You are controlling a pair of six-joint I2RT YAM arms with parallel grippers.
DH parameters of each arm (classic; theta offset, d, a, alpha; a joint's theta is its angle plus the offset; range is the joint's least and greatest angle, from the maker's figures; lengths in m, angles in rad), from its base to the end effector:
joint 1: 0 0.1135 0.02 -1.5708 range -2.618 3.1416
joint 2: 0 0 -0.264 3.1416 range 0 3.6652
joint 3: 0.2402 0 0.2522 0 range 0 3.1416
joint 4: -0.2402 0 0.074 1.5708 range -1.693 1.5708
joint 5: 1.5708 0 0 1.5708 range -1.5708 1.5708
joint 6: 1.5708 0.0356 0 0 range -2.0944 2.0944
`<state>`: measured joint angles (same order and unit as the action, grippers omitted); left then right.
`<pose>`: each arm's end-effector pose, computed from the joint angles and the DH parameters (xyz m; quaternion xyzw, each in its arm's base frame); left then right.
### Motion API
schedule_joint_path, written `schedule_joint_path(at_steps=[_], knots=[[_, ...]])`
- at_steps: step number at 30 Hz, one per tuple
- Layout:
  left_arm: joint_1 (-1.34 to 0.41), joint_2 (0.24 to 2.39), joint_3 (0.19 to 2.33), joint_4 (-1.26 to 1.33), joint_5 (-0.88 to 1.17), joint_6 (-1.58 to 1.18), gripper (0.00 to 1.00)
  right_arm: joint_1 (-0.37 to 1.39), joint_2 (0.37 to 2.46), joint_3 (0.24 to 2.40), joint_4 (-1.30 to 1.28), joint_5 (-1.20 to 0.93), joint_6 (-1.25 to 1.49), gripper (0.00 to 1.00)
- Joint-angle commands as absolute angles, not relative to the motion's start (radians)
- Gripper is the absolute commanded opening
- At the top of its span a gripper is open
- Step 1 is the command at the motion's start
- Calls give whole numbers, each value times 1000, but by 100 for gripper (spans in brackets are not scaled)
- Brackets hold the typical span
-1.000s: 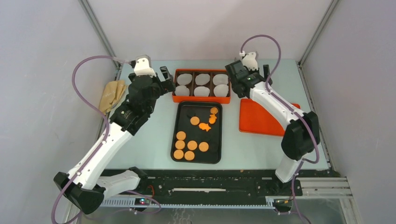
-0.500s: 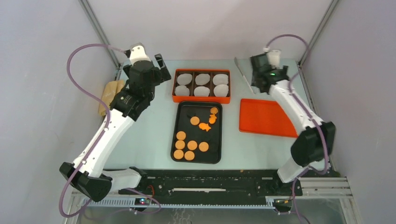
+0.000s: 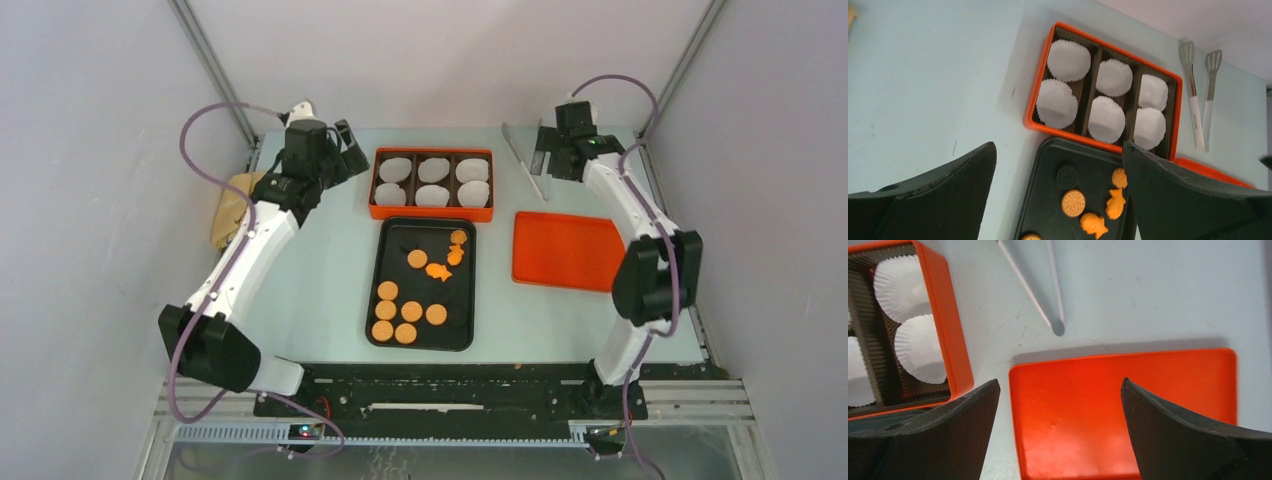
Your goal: Pack the cookies
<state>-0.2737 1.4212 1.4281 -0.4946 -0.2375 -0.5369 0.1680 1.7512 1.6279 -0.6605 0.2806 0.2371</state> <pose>0.3114 -0.0787 0.3853 -0.1722 0.8355 -0.1085 0.5104 0.3906 0.0562 0.3262 0.0852 0.9121 -0.0501 0.3979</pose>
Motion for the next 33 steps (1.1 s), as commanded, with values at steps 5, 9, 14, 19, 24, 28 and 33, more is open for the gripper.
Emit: schedule_joint_path(at_steps=[5,9,14,19,24,28,33], knots=[[-279,1213,1232,-433,-194,-573,100,135,2090,1959,-792,67,169,100],[-281,1185,1187,-426,-156,-583,100,132,2251,2147,-873,85,154,100],[-285,1166,1161,-417,-138,-586,100,120,2381,2263,-897,100,149,100],[-298,1155,1131,-405,-135,-592,100,112,2476,2348,-906,96,147,100],[-311,1173,1124,-403,-143,-592,100,103,2523,2389,-889,83,150,100],[-330,1186,1132,-411,-152,-588,100,90,2552,2426,-866,56,167,100],[-359,1189,1124,-427,-183,-583,100,82,2563,2459,-837,13,186,100]])
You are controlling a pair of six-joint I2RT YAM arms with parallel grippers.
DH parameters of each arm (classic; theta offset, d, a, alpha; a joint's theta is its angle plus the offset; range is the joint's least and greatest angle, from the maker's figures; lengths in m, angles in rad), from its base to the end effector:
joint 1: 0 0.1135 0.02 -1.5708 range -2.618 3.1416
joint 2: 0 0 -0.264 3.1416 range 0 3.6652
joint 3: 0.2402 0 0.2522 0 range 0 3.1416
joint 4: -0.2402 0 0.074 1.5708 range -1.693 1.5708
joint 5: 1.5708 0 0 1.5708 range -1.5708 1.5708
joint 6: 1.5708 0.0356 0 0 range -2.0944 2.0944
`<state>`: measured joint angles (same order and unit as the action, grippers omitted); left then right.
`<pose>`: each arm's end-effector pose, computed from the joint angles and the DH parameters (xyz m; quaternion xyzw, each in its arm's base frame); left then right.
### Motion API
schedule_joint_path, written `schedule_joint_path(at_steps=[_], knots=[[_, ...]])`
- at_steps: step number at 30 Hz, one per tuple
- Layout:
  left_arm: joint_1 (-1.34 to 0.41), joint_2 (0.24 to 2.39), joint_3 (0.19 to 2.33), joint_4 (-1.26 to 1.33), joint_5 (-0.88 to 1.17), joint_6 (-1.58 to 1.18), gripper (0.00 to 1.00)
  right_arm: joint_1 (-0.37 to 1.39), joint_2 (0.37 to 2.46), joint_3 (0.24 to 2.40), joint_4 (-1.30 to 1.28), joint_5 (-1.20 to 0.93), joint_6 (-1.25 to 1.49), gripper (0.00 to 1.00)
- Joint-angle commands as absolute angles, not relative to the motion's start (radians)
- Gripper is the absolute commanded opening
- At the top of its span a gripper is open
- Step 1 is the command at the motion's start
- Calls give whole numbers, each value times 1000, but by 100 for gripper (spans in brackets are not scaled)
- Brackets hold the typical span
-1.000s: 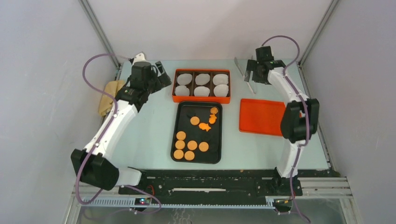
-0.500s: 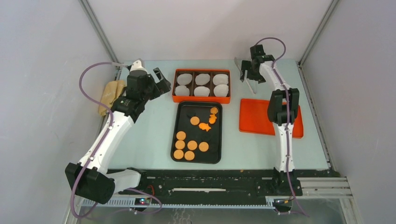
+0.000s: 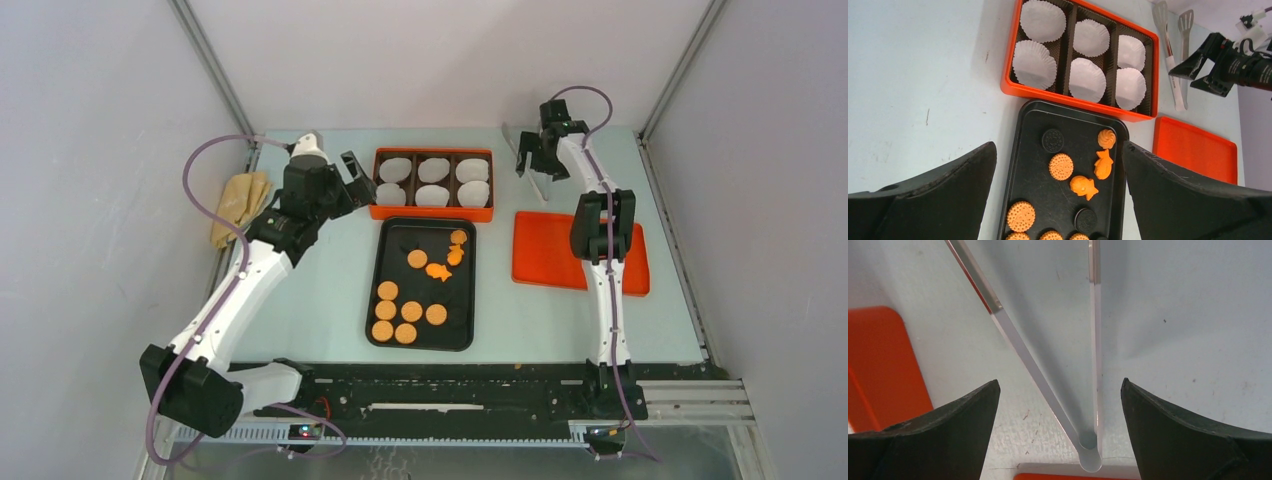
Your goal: Pack the cookies
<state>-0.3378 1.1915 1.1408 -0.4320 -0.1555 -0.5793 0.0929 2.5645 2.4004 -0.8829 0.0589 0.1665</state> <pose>0.2534 -0.0832 0.3556 -0.1427 0.8420 -0.1688 0.4921 0.5453 0.0487 0.1819 0.0431 0.9645 0.0053 0.2603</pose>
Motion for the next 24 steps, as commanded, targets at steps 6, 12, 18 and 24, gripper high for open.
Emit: schedule_joint_path(at_steps=[6,12,18,24], knots=[[-389,1197,1100,-433,-183,-586,100,83,2591,2497,-853,-37,212,100],[-403,1200,1089,-439,-182,-591,100,80,2615,2510,-911,-75,213,100],[-403,1201,1088,-436,-182,-588,100,87,2616,2490,-949,-58,214,100],[-406,1198,1079,-431,-177,-588,100,103,2615,2485,-986,49,221,74]])
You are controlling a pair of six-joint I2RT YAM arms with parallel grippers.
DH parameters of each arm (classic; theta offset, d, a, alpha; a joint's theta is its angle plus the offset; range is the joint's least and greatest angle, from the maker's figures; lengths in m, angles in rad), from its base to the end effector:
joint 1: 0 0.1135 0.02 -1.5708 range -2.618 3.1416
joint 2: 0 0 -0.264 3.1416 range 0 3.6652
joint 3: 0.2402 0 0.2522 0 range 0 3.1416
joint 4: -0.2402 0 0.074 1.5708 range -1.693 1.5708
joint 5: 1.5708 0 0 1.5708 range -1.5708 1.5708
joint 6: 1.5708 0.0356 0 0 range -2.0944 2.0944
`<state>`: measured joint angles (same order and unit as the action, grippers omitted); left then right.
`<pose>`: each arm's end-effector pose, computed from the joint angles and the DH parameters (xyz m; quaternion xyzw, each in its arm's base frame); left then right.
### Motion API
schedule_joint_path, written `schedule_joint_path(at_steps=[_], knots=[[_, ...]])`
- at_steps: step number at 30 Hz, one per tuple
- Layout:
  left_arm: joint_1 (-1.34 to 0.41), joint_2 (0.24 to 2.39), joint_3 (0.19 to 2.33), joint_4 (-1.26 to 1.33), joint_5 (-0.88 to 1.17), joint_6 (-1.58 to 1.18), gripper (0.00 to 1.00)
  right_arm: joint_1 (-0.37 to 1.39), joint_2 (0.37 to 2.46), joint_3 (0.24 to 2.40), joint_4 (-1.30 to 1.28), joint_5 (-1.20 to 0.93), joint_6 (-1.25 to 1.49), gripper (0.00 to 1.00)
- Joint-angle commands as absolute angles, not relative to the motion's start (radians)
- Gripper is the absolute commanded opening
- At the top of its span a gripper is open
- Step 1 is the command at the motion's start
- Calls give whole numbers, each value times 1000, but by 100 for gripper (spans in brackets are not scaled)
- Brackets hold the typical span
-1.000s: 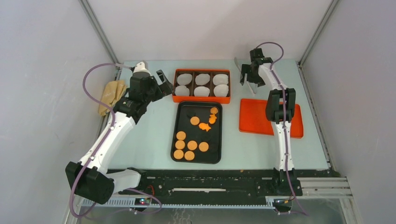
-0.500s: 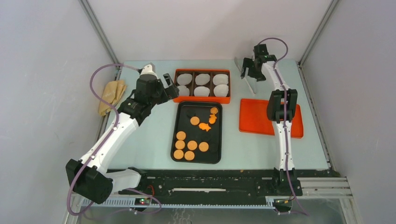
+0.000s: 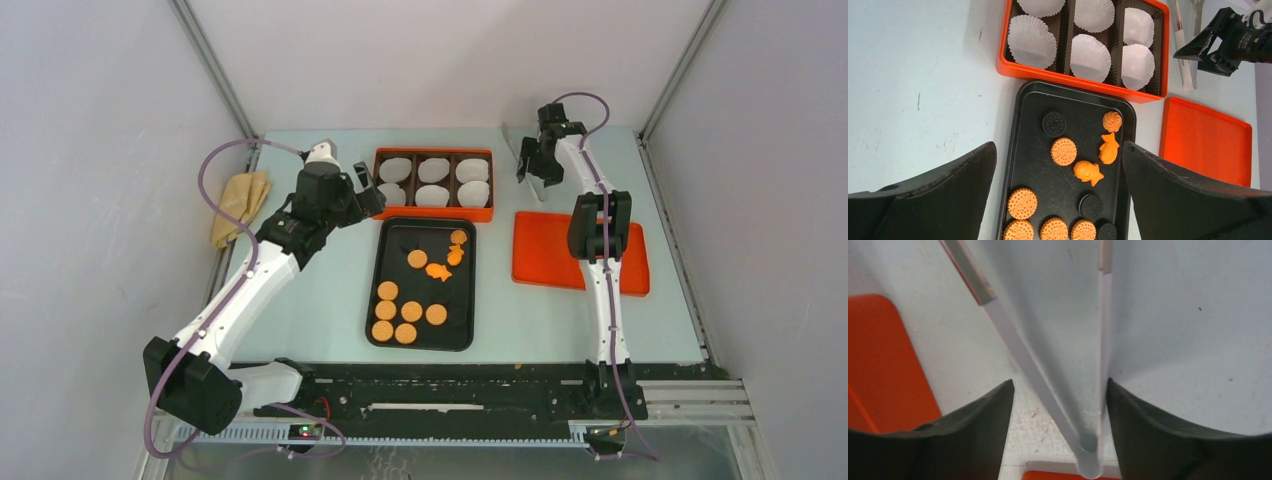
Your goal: Pack the cookies
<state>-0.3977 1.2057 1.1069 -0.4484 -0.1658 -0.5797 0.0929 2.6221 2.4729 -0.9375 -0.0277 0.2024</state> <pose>0.2499 -0.0986 0.3389 -0.1193 0.8616 -0.1654 0.4648 0.5489 0.0521 0.1705 0.0498 0.9695 0.0486 0.2351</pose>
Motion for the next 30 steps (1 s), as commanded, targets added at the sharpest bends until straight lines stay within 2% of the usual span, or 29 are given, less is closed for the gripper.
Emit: schedule_joint_path(at_steps=[1,5,8,12,23,24,26,27,29,30], knots=[[-407,1195,1075,-430,-174,-588,100,104,2612,2481,-996,65,221,66],[-410,1190,1059,-421,-166,-592,100,104,2585,2422,-1007,77,220,31],[-417,1184,1050,-420,-153,-598,100,107,2541,2351,-1002,82,215,19],[-431,1160,1027,-420,-149,-606,100,116,2440,2214,-977,89,215,16],[-475,1058,951,-420,-126,-644,100,155,2170,1694,-909,49,251,18],[-478,1054,947,-420,-124,-644,100,166,2154,1670,-906,54,254,19],[-481,1049,943,-418,-125,-642,100,183,2136,1657,-906,98,271,39],[-482,1051,942,-415,-125,-639,100,188,2128,1659,-903,124,275,51],[-482,1058,945,-410,-123,-636,100,196,2123,1680,-898,139,280,84],[-483,1061,949,-408,-120,-634,100,198,2130,1703,-905,141,286,93]])
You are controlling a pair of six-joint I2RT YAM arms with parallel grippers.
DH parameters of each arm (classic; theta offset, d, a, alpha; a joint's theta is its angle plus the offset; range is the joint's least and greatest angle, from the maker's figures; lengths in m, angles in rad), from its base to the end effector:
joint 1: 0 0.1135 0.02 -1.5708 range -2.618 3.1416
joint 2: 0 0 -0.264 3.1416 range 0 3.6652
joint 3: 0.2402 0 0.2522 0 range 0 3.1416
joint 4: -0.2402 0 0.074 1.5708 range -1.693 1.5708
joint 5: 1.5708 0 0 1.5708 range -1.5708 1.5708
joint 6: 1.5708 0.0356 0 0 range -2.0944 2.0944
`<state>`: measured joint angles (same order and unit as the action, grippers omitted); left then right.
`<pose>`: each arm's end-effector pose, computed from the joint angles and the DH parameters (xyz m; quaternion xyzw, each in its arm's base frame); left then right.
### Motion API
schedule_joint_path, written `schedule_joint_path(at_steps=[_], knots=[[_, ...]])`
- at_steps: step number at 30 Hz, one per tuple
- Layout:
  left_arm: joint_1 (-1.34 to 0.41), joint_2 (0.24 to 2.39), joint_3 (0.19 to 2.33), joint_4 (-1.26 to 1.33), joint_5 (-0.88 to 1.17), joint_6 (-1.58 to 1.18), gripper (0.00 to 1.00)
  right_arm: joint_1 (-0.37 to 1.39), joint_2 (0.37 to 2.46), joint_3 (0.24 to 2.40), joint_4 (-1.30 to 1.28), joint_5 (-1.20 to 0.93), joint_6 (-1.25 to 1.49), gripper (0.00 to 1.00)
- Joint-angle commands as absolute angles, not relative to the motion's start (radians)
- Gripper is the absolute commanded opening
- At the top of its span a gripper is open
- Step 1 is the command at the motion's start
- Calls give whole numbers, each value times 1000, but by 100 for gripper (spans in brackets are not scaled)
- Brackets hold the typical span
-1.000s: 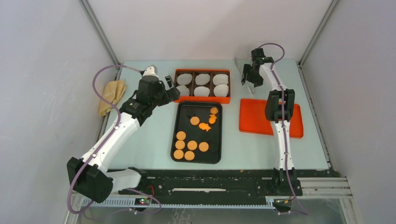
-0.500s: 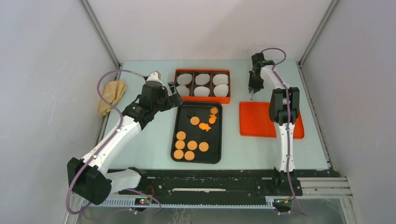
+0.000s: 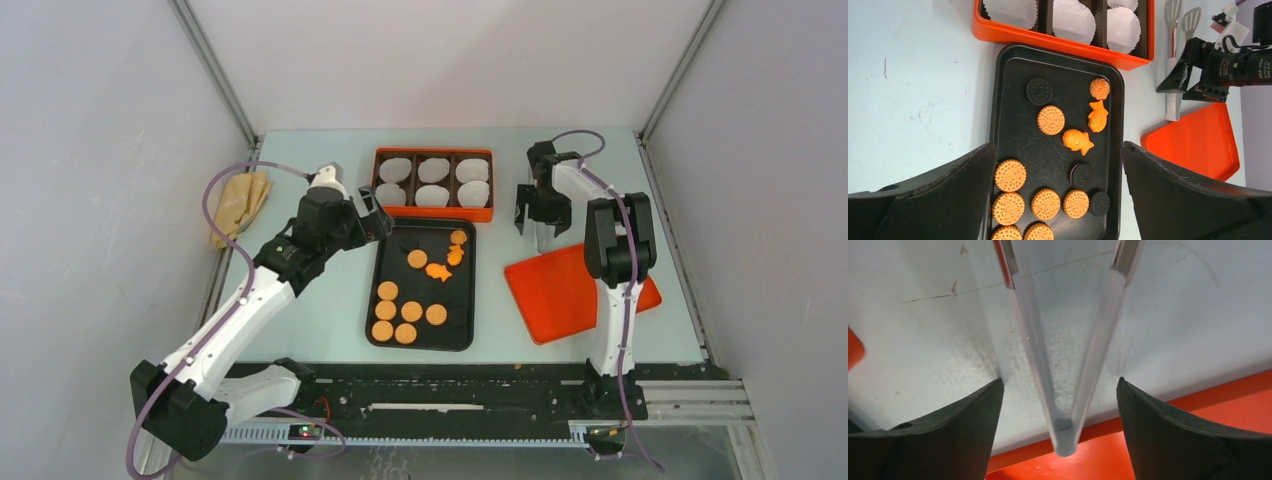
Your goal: Pack the cookies
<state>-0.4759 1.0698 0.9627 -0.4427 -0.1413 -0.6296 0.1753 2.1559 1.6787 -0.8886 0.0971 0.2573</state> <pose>0.2124 -0.1038 0.3214 -0.1012 0.8651 -0.2035 0.4472 0.4272 0.0722 0.1672 0.0457 0.9925 -0.0252 0.1102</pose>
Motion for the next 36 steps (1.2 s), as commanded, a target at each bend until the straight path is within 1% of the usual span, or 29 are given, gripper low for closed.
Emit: schedule_joint_path(at_steps=[1,2,5,10,13,16,17,19,20,21,23,25,27,34,36], knots=[[-483,1064,950,-404,-115,-634,100,196,2141,1729,-917,143,291,98],[-484,1064,949,-399,-111,-635,100,194,2157,1758,-932,147,294,99],[-488,1058,940,-391,-110,-635,100,186,2207,1849,-968,150,298,100],[-488,1045,928,-390,-119,-627,100,179,2281,1924,-1003,187,317,99],[-488,1039,924,-391,-116,-627,100,169,2296,1901,-1009,199,325,96],[-488,1037,921,-389,-111,-630,100,170,2276,1832,-980,199,328,92],[-488,1038,918,-386,-109,-630,100,170,2266,1812,-963,193,328,89],[-489,1044,916,-378,-104,-633,100,167,2260,1791,-955,185,329,79],[-489,1048,916,-373,-101,-636,100,165,2261,1788,-955,183,328,73],[-491,1055,913,-369,-99,-639,100,163,2261,1790,-957,185,327,65],[-492,1064,913,-360,-96,-642,100,163,2257,1791,-955,185,323,61],[-494,1081,920,-355,-100,-643,100,163,2242,1793,-952,187,320,53],[-494,1098,939,-354,-112,-638,100,163,2218,1790,-945,194,320,48],[-494,1185,1057,-352,-133,-618,100,163,2121,1817,-932,203,307,41],[-494,1219,1101,-349,-132,-613,100,166,2083,1827,-933,203,299,41]])
